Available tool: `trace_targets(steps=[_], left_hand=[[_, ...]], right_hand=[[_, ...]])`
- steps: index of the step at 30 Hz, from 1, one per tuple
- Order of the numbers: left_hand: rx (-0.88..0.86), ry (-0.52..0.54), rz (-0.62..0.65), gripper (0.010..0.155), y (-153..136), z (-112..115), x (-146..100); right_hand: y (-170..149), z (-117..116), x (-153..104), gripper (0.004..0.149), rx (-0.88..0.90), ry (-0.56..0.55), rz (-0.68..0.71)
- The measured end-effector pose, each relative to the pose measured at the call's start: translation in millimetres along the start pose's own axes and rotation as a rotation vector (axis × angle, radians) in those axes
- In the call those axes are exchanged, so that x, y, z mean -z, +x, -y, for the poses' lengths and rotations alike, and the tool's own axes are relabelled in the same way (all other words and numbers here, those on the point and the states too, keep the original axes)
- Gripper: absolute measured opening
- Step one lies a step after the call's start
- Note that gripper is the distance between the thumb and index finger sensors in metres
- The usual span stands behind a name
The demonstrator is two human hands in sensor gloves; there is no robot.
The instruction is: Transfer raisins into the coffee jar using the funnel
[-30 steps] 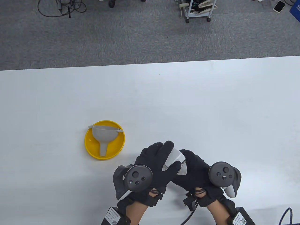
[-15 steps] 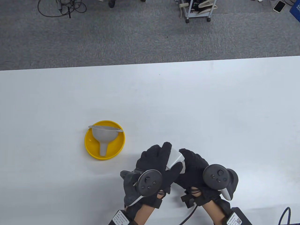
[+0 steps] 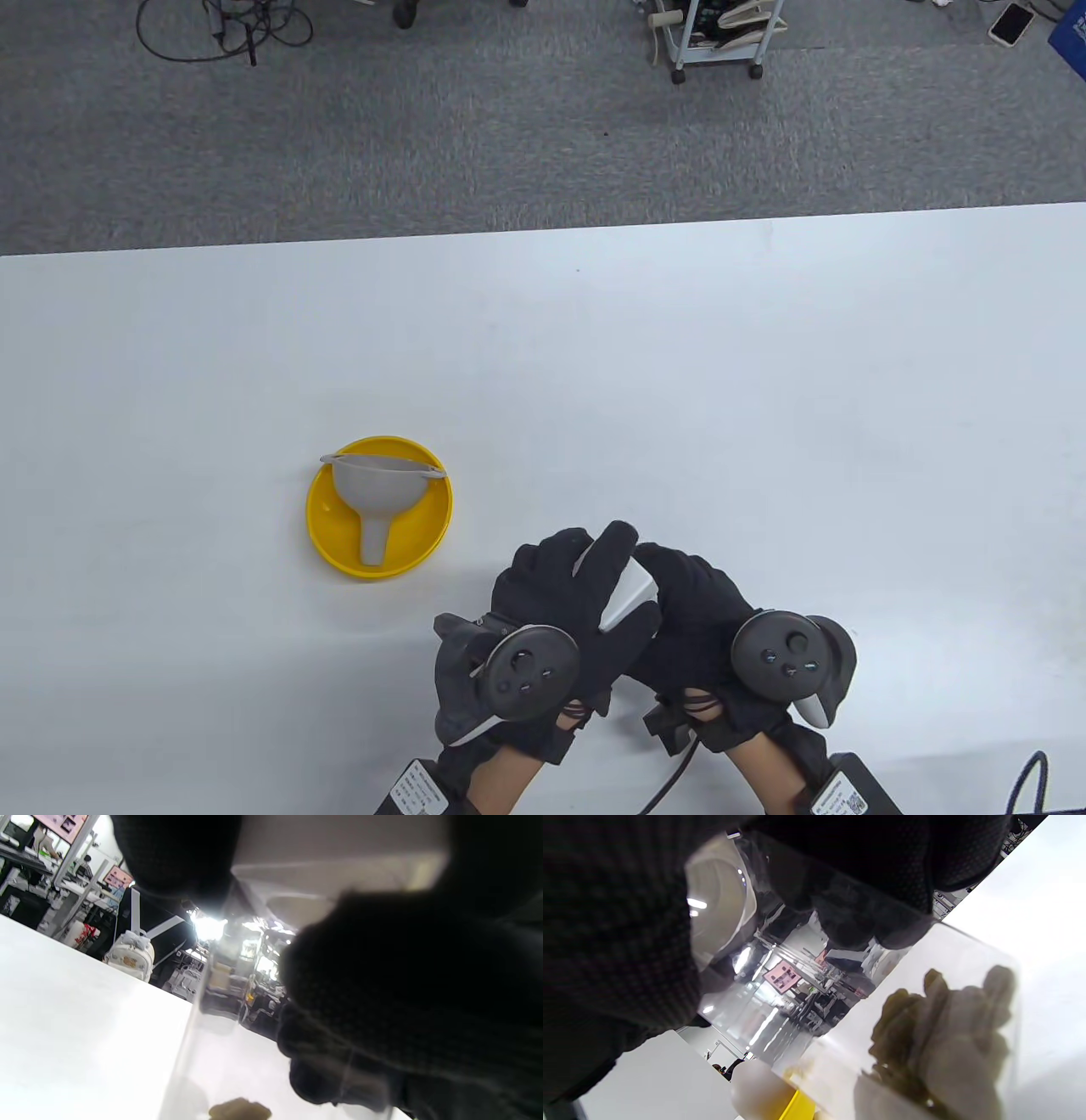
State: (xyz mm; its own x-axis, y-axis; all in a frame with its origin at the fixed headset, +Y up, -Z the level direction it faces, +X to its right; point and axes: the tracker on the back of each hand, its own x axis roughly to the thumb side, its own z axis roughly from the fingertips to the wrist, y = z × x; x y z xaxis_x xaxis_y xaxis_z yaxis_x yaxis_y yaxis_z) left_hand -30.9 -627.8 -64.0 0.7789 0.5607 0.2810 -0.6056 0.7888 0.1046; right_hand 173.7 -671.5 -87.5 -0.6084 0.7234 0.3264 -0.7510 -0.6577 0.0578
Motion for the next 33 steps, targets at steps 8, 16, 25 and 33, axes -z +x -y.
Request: trace_targets(steps=[8,16,25,33], left_hand=[[-0.33,-0.228,0.123,0.075,-26.4,-1.3,16.1],[0.082,-0.037,0.018,0.08,-0.1,8.1,3.7],[-0.566,-0.42,0.179,0.067,-34.4,9.5,25.6],[-0.736,-0.588,0.245,0.078,-53.1,1.2,24.2]], right_hand=[[-7.8,2.2,4.8,0.093,0.075,0.126,-0.001],[-3.3,-0.8,1.6,0.094,-0.006,0.029,-0.058],[-22.0,-0.2,11.7,0.093,0.326,0.261,0.049],[-16.6,-10.5,13.0,0.093,0.372,0.331,0.03]])
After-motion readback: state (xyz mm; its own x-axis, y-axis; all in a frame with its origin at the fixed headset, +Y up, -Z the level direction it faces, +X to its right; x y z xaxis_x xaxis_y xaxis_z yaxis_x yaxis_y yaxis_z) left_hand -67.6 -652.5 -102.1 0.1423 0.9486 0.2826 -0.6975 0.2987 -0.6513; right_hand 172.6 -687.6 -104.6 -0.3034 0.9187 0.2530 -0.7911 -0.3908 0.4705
